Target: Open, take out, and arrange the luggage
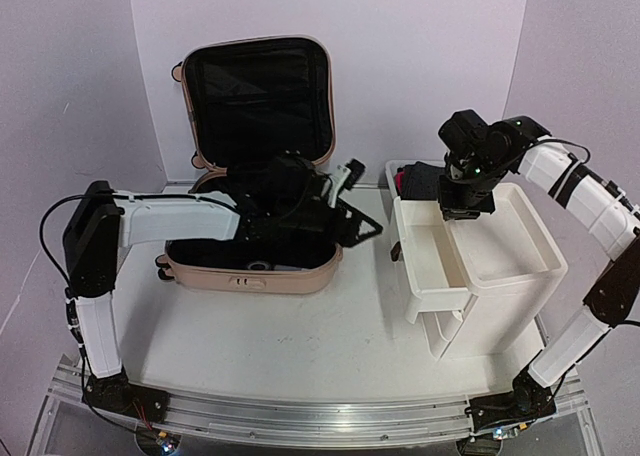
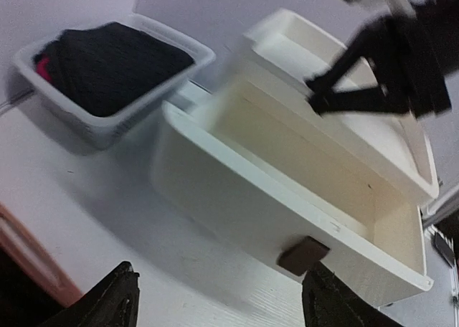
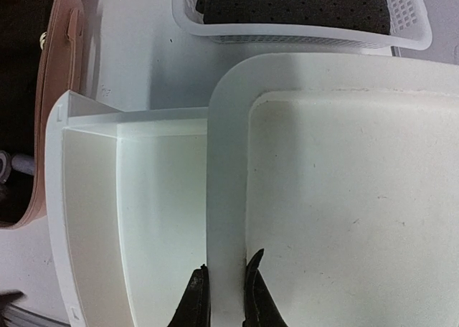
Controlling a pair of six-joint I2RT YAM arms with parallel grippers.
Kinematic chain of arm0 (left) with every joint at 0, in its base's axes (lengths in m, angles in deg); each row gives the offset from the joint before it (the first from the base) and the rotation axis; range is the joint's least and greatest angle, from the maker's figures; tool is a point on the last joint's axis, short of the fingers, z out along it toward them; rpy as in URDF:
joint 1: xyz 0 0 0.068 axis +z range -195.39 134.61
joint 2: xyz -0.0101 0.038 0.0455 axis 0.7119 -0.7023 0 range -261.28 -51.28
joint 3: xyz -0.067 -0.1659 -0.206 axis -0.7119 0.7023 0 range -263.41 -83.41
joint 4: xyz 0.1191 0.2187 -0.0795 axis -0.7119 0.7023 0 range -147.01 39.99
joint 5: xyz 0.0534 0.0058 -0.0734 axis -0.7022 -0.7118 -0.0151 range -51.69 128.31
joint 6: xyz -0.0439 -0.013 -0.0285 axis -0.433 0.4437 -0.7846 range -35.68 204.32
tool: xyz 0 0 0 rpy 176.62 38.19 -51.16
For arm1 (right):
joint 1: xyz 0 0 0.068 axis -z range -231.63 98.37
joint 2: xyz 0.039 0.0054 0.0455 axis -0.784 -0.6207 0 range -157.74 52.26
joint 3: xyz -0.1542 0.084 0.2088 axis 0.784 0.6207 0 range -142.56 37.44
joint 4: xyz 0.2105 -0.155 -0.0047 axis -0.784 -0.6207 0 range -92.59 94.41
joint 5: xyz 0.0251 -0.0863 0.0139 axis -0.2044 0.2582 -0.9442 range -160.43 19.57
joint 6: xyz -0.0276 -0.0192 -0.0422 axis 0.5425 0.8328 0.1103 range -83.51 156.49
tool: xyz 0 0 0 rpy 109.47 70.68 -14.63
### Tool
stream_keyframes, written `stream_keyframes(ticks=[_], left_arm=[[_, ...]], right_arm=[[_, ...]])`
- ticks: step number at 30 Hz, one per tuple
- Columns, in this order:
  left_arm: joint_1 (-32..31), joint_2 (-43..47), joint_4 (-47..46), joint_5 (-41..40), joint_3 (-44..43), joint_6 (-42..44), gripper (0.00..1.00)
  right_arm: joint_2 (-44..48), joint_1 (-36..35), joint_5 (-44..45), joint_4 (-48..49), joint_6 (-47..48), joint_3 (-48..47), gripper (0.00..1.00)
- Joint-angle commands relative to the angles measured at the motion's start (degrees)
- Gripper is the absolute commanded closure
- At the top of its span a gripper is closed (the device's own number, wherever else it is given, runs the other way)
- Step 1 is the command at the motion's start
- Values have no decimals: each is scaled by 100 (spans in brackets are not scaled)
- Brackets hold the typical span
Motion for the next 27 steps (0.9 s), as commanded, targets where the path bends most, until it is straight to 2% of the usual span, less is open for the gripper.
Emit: stream_keyframes(ticks=[1, 4, 6, 8, 10, 13, 19, 22, 27], left_arm=[[888, 684, -180, -443, 29, -1744, 26], [1272, 491, 75, -716, -169, -2862, 31], [1405, 207, 379, -817, -583, -3139, 32], [1482, -183, 924, -1080, -1184, -3324, 32], [1612, -654, 1184, -968, -1752, -3534, 35], [1839, -1507, 2313, -1037, -2670, -4572, 34], [2076, -2719, 2563, -576, -3640, -6425, 36], [2092, -3199, 2599, -683, -4235, -6679, 35], [2144, -3629, 2469, -728, -4463, -7217, 34]], right_arm=[[195, 52, 133, -135, 302, 114, 100], [221, 53, 127, -95, 311, 184, 100], [228, 53, 122, -68, 326, 190, 100], [217, 54, 121, -35, 365, 176, 100], [198, 53, 111, -26, 400, 173, 100], [176, 53, 119, -18, 437, 134, 100], [117, 65, 60, -19, 547, 48, 100], [93, 69, 42, -2, 572, 61, 100], [55, 64, -11, 17, 582, 62, 100]])
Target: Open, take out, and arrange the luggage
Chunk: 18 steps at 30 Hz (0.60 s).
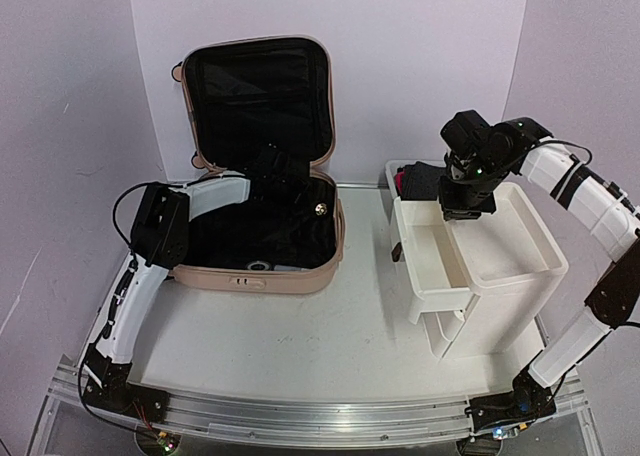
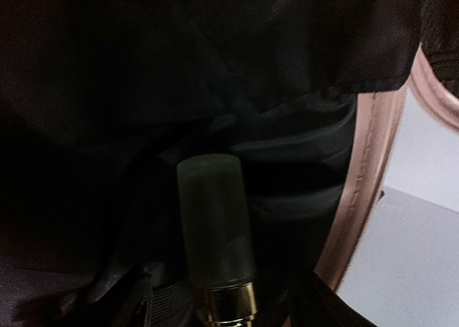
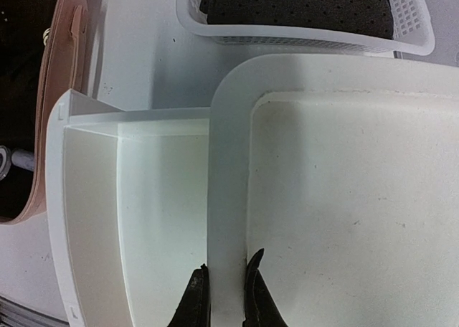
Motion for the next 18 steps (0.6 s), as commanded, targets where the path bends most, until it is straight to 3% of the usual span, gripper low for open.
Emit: stream_keyframes(ticks=[1, 6, 11, 18], left_arm=[[-27, -211, -36, 16, -485, -779, 34], [-31, -559, -200, 180, -807, -1037, 40], [-91, -717, -183, 195, -1018, -1137, 37], [-280, -875, -38, 241, -1178, -1167, 40]], right_arm=[[-16, 30, 66, -66, 410, -23, 100], [-66, 40, 96, -41, 477, -29, 100], [-147, 48, 89, -22, 520, -65, 100], [-223, 65, 91, 1, 554, -115, 100]])
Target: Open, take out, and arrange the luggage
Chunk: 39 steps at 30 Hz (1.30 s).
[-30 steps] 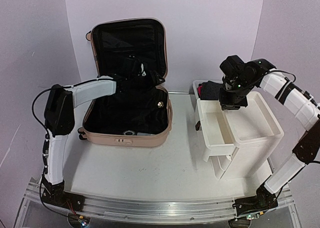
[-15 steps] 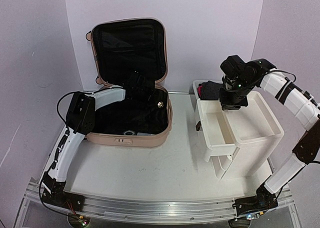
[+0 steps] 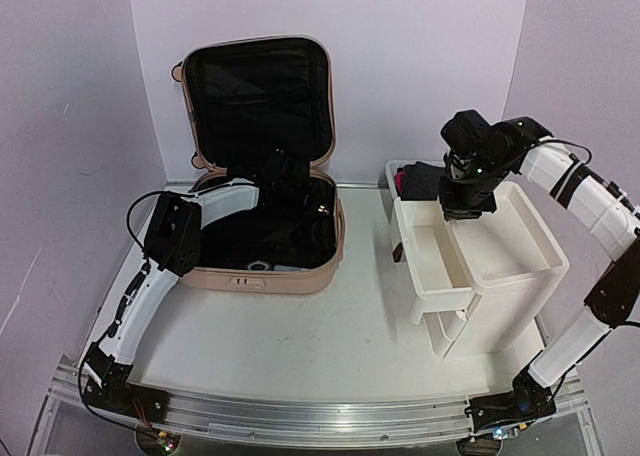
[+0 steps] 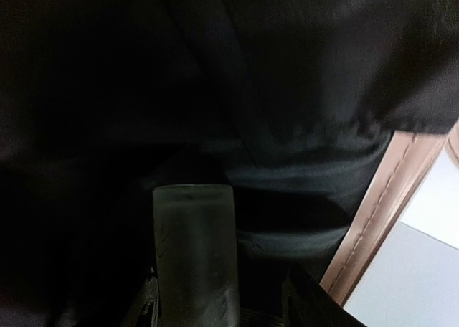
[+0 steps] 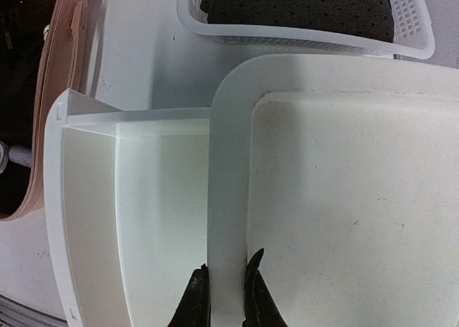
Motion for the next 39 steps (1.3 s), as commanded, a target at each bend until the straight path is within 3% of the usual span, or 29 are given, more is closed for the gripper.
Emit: stream_keyframes(ticks=[1, 10, 18, 23, 27, 32, 39], left_arm=[[-285, -48, 183, 63, -155, -123, 40], [-461, -17, 545, -360, -138, -24, 43], [-614, -343, 784, -375, -439, -1155, 46], [-659, -287, 847, -498, -316, -1259, 47], [-676, -426, 1090, -364, -805, -685, 48], [-788, 8, 1229, -563, -254, -21, 57], [-773, 53, 1165, -716, -458, 602, 71]], right_arm=[[-206, 37, 96, 39, 420, -94, 100], [-253, 50, 111, 60, 482, -174, 100], [-239, 61, 83, 81, 522, -180, 100], [-244, 60, 102, 100, 561, -204, 100], [-227, 68, 130, 113, 598, -197, 100], [-229, 79, 166, 135, 637, -202, 100], [-226, 87, 122, 176, 646, -204, 100]])
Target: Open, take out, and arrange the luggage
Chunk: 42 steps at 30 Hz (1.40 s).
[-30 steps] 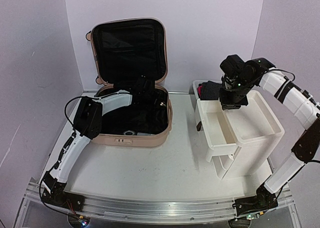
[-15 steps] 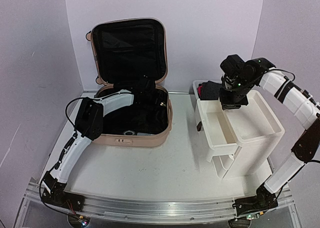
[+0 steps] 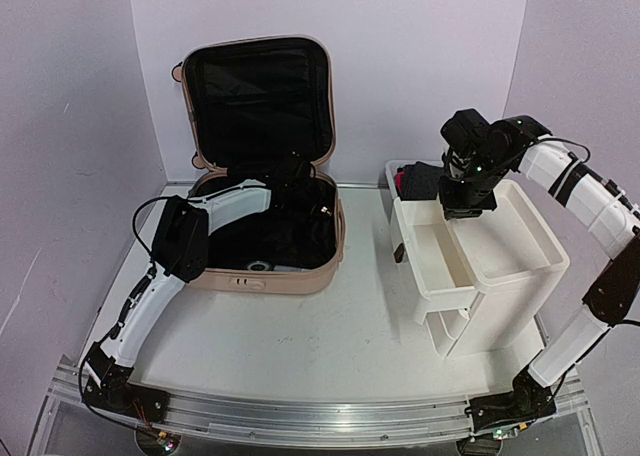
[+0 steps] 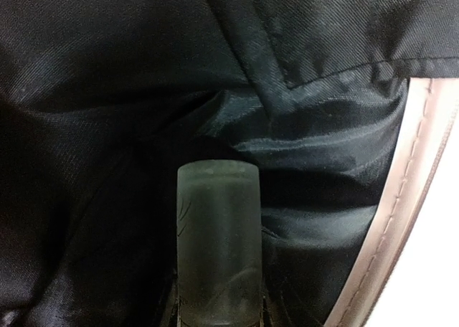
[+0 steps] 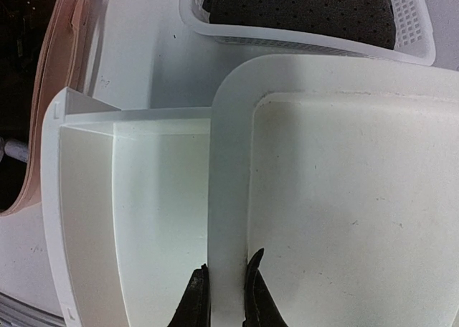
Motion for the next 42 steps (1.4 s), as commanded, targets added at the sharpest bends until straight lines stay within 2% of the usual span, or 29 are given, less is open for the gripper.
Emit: stream_keyframes(ticks=[1, 9, 17, 21, 25, 29, 36, 38, 42], left_arm=[[-310, 259, 408, 281, 4, 597, 73], [-108, 1105, 311, 198, 675, 1584, 81], [-102, 2134, 489, 206, 1746, 2965, 84], [-108, 2460, 644, 467, 2183, 3546, 84], [-108, 2361, 1157, 908, 2283, 3939, 79], [-121, 2047, 1545, 973, 2214, 4213, 70], [-126, 1569, 1819, 976, 1828, 4500, 48], [-126, 1446, 1896, 977, 1710, 4536, 45], [-126, 1330, 1970, 900, 1544, 4542, 45]], right_arm=[[-152, 42, 136, 239, 394, -108, 100], [-107, 63, 160, 309, 388, 9, 100], [-122, 77, 139, 351, 401, 42, 100], [-108, 83, 133, 354, 406, 78, 100], [-108, 90, 124, 362, 419, 67, 100], [-140, 108, 126, 362, 432, 31, 100], [-152, 102, 115, 365, 444, 14, 100], [-152, 109, 128, 372, 449, -1, 100], [-169, 113, 106, 373, 450, -29, 100]])
